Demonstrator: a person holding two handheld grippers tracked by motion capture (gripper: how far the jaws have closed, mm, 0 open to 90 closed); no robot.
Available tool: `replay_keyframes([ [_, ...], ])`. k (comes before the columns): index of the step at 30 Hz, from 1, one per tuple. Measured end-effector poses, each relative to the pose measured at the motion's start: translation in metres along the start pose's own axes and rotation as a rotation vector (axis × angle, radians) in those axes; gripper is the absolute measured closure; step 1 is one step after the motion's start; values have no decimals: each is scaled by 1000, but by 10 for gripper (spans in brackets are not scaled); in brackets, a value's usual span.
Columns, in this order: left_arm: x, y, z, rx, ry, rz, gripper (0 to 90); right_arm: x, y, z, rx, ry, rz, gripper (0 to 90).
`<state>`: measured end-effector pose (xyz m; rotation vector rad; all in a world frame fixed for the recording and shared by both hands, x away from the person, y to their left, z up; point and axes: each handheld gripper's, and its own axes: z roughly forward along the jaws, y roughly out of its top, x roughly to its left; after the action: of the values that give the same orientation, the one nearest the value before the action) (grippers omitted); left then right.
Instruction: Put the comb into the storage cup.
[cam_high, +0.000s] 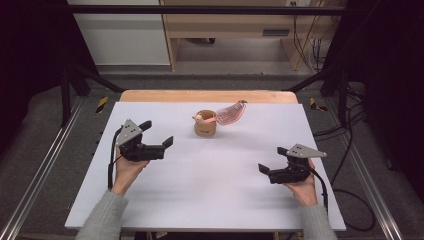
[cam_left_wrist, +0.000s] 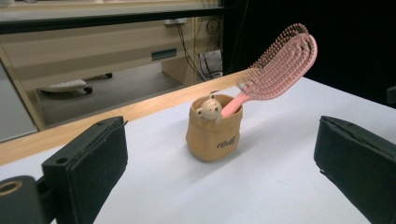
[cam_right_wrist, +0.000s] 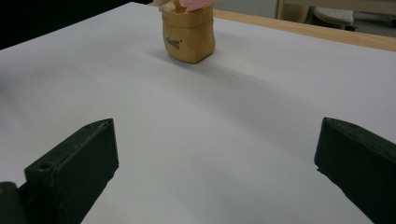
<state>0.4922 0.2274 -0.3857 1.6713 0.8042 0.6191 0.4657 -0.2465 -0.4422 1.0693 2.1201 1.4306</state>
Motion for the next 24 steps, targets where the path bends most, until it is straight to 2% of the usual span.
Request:
replay_keyframes([
  [5, 5, -13, -8, 13, 2, -21, 29, 1, 0, 1, 2, 2, 3, 1],
  [17, 18, -44, -28, 81, 25, -26, 29, 0, -1, 1, 5, 2, 2, 1],
  [24, 25, -60, -38, 115, 38, -43, 29, 1, -1, 1, 9, 3, 3, 1],
])
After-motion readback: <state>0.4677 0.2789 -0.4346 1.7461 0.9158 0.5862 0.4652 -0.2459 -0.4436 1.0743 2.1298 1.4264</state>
